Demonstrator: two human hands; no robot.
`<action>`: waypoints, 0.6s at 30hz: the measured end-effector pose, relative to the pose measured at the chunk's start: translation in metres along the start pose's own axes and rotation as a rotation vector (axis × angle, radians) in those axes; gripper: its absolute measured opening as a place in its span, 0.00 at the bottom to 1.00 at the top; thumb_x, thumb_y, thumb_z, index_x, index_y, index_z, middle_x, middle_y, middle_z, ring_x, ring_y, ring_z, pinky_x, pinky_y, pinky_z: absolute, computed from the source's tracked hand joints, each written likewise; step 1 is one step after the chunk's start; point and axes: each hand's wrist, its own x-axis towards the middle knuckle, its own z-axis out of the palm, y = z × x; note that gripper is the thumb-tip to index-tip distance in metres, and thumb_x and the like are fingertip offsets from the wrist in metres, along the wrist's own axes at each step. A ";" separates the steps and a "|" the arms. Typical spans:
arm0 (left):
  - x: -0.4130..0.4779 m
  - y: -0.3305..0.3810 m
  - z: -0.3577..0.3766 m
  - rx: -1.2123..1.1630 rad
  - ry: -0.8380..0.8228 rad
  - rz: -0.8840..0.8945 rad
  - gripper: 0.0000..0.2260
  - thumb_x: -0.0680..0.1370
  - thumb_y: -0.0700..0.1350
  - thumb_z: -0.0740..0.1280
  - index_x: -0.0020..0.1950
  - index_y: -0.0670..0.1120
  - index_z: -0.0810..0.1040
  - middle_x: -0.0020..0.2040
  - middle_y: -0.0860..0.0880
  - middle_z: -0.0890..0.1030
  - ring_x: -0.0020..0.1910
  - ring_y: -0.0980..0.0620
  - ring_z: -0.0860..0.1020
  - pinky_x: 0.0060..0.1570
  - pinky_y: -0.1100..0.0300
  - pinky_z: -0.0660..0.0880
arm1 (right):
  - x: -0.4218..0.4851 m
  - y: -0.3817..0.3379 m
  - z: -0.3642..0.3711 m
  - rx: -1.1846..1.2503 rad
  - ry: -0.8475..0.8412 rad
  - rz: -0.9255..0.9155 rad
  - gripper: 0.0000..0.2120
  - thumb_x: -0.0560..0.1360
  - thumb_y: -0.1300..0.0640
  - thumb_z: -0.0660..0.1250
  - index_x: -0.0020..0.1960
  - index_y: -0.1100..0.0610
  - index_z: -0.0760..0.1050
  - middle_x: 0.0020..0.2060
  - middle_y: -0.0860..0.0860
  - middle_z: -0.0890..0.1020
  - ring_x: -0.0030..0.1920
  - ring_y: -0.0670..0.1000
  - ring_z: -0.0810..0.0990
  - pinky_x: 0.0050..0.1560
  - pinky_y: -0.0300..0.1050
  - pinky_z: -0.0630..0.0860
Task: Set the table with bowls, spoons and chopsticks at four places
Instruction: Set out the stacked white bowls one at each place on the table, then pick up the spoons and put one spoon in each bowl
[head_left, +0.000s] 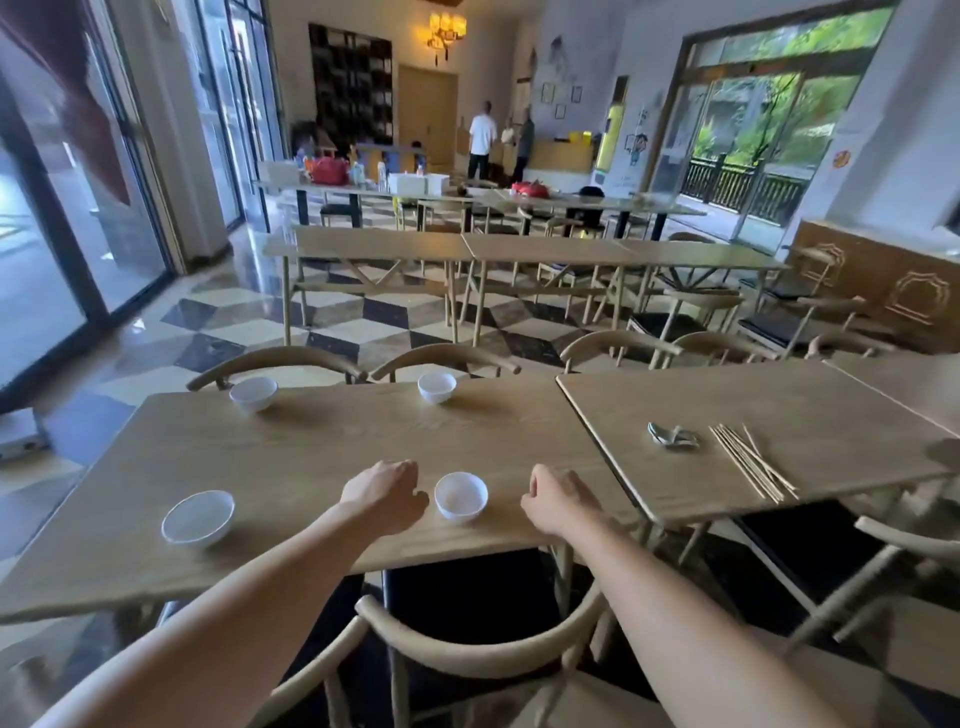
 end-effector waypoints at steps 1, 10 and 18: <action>-0.002 0.012 -0.001 0.001 -0.001 0.005 0.13 0.75 0.56 0.62 0.54 0.51 0.76 0.52 0.50 0.80 0.48 0.46 0.79 0.35 0.58 0.68 | -0.004 0.008 -0.005 -0.006 0.015 0.003 0.10 0.75 0.51 0.60 0.52 0.56 0.73 0.53 0.55 0.79 0.51 0.58 0.79 0.44 0.44 0.72; 0.004 0.110 0.004 0.100 -0.080 0.128 0.12 0.75 0.53 0.61 0.53 0.49 0.77 0.53 0.47 0.80 0.48 0.43 0.80 0.38 0.58 0.71 | -0.013 0.081 -0.025 -0.024 0.112 0.032 0.08 0.75 0.49 0.61 0.49 0.53 0.73 0.52 0.53 0.80 0.52 0.56 0.80 0.44 0.44 0.72; 0.059 0.211 0.048 0.109 -0.140 0.247 0.14 0.75 0.55 0.62 0.56 0.50 0.78 0.55 0.47 0.81 0.53 0.43 0.81 0.39 0.57 0.72 | 0.023 0.170 -0.041 0.003 0.074 0.112 0.06 0.76 0.51 0.61 0.49 0.52 0.72 0.52 0.53 0.80 0.53 0.57 0.80 0.49 0.46 0.75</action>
